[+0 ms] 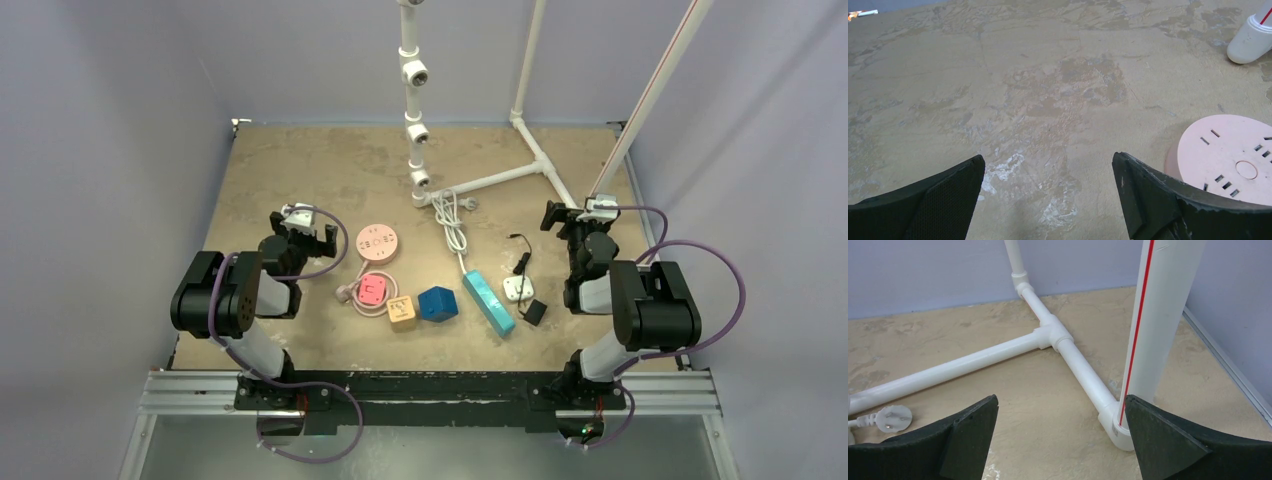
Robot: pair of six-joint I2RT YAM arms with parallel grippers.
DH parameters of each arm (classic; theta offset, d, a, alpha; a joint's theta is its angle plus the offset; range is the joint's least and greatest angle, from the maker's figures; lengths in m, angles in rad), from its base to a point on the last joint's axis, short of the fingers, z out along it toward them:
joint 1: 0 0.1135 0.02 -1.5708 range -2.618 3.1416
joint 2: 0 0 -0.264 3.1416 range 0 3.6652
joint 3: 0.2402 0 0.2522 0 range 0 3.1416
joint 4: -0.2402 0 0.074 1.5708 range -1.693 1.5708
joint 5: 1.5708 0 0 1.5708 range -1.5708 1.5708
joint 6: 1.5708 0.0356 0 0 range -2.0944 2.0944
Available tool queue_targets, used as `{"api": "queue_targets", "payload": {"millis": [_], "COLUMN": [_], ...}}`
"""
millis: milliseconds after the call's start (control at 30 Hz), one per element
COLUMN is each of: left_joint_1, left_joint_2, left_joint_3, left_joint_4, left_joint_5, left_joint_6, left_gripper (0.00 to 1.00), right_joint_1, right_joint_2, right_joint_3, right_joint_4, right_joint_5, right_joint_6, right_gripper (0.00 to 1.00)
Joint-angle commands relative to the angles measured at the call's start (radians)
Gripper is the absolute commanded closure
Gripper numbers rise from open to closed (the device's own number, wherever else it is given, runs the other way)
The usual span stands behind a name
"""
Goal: Insert the plug
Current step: Place the plug at the center of the board.
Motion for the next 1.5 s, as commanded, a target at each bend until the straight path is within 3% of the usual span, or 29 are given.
{"api": "queue_targets", "payload": {"millis": [0, 100, 167, 233, 367, 500, 533, 600, 667, 933, 1100, 1267, 1467], "left_joint_1": [0.005, 0.005, 0.005, 0.036, 0.056, 0.057, 0.056, 0.056, 0.056, 0.049, -0.044, -0.112, -0.154], "left_joint_2": [0.002, 0.001, -0.005, -0.057, -0.18, -0.236, -0.245, -0.257, -0.274, -0.341, -0.292, -0.249, -0.203], "left_joint_3": [-0.01, -0.004, -0.003, 0.023, 0.194, 0.372, 0.426, 0.522, 0.597, 0.669, 0.669, 0.673, 0.653], "left_joint_4": [0.052, 0.046, 0.048, -0.042, -0.408, -0.743, -0.845, -1.05, -1.208, -1.54, -1.666, -1.665, -1.661], "left_joint_5": [0.005, 0.008, 0.022, 0.032, 0.074, 0.131, 0.152, 0.194, 0.214, 0.376, 0.343, 0.301, 0.269], "left_joint_6": [-0.022, -0.024, -0.025, -0.04, -0.051, -0.073, -0.066, -0.02, 0.009, 0.112, 0.236, 0.24, 0.248], "left_gripper": [0.01, 0.01, 0.01, 0.01, 0.01, 0.01, 0.01, 0.01, 0.01, 0.01, 0.01, 0.01, 0.01], "right_joint_1": [0.004, 0.005, 0.004, 0.005, 0.004, -0.008, -0.019, -0.026, -0.008, 0.428, 0.712, 0.958, 1.128], "right_joint_2": [-0.009, -0.011, -0.039, -0.103, -0.252, -0.3, -0.301, -0.316, -0.354, -0.397, -0.357, -0.229, -0.082], "right_joint_3": [-0.001, -0.004, -0.005, 0.015, 0.118, 0.281, 0.326, 0.349, 0.349, 0.5, 0.539, 0.6, 0.671], "right_joint_4": [0.026, 0.032, 0.026, -0.083, -0.394, -0.821, -0.926, -0.953, -0.958, -1.262, -1.363, -1.431, -1.443], "right_joint_5": [-0.012, -0.02, 0.06, 0.071, 0.01, 0.165, 0.09, -0.064, -0.101, 0.269, 0.443, 0.509, 0.522], "right_joint_6": [-0.003, -0.002, 0.013, 0.021, 0.077, 0.514, 0.57, 0.551, 0.521, 0.348, 0.327, 0.345, 0.321], "right_gripper": [0.01, 0.01, 0.01, 0.01, 0.01, 0.01, 0.01, 0.01, 0.01, 0.01, 0.01, 0.01, 0.03]}}
